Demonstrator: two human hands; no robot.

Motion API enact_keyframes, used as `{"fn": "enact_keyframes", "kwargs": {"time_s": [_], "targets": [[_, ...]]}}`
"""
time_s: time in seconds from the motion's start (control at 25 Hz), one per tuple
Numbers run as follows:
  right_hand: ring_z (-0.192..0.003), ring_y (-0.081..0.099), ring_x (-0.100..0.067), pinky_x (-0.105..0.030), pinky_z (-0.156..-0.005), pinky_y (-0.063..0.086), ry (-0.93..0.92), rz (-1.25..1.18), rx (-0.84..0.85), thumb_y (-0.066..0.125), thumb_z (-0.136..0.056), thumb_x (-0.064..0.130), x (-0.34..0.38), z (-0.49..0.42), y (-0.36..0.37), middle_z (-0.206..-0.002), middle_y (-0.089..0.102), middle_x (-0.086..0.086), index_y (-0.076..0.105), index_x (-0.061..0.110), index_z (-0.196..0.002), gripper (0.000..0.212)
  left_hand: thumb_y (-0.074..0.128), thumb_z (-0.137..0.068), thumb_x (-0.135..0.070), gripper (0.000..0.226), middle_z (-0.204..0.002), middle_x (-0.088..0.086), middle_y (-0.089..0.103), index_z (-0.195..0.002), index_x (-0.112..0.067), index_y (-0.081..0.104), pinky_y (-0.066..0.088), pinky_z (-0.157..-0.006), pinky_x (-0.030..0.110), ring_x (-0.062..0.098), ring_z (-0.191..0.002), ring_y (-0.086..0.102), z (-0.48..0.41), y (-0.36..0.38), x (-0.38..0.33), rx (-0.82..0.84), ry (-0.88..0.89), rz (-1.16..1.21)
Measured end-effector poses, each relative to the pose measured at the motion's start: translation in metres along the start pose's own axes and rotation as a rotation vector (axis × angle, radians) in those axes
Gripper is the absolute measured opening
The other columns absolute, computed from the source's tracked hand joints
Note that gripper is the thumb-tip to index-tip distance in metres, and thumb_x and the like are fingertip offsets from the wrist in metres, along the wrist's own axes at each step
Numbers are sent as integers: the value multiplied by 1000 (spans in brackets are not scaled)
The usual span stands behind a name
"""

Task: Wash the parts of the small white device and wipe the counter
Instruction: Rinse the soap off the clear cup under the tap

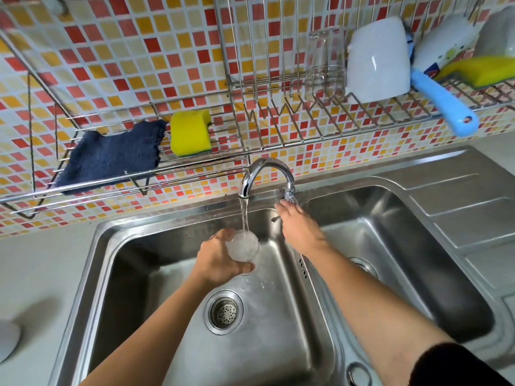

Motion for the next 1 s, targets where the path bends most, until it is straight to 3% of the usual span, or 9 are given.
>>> {"fn": "enact_keyframes", "kwargs": {"time_s": [0.12,0.2,0.4,0.52,0.64,0.8,0.88,1.0], "targets": [[-129,39,-30,-43,-96,46,-88,286,243,47,-82,-11,10,-21,11,-141,35,-16,26,5,-141,65,87,-50,-44,90,-123,-2,59,-128,-20,49,44,-93,26,22,-111,55,3,-3,-2,-17,21,-12],[-116,50,-30,-43,-85,50,-99,353,267,48,-82,-11,13,-25,13,-131,43,-16,33,1,-134,55,87,-50,-44,91,-124,-1,59,-129,-20,48,43,-92,26,23,-113,55,2,-6,-5,-30,32,-27],[-100,60,-39,-44,-80,47,30,38,113,35,-86,-10,-4,-20,-10,-113,54,-21,41,2,-116,32,88,-50,-40,89,-123,0,58,-126,-19,48,41,-84,21,21,-111,55,0,-4,-11,-18,14,0],[-103,58,-37,-43,-88,47,190,-272,20,29,-90,-5,-30,-18,-11,-117,59,-16,42,10,-127,42,88,-52,-38,86,-121,4,59,-125,-19,46,44,-85,25,25,-109,55,1,4,-13,23,-7,14],[-111,57,-35,-45,-96,46,257,-428,-47,36,-94,0,-29,-11,-11,-131,53,-17,30,11,-141,49,87,-54,-37,86,-121,4,59,-127,-20,45,46,-90,29,27,-109,55,2,7,-11,28,-61,84],[-142,18,-29,-31,-114,13,235,-219,-41,31,-98,25,-13,52,8,-155,13,-18,13,0,-146,57,88,-54,-35,84,-116,2,59,-124,-15,46,45,-85,26,19,-99,56,13,9,-4,-44,-147,230],[-141,21,-31,-35,-112,13,244,-127,-26,20,-93,35,-8,95,29,-152,19,-20,23,-4,-143,63,88,-50,-38,82,-114,2,61,-120,-16,51,48,-84,28,19,-96,58,20,9,0,-85,-139,214],[-131,41,-33,-45,-104,29,363,-89,101,20,-86,32,-10,127,62,-142,41,-20,43,-5,-133,64,82,-46,-44,86,-114,1,54,-123,-21,49,48,-89,36,23,-103,57,27,10,4,-127,-89,38]]}}
Point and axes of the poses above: each hand's wrist, its own z-axis away from the middle knuckle, its own y-axis out of the palm, x = y × z, the point moved 4 cm from there along -z, towards the middle knuckle
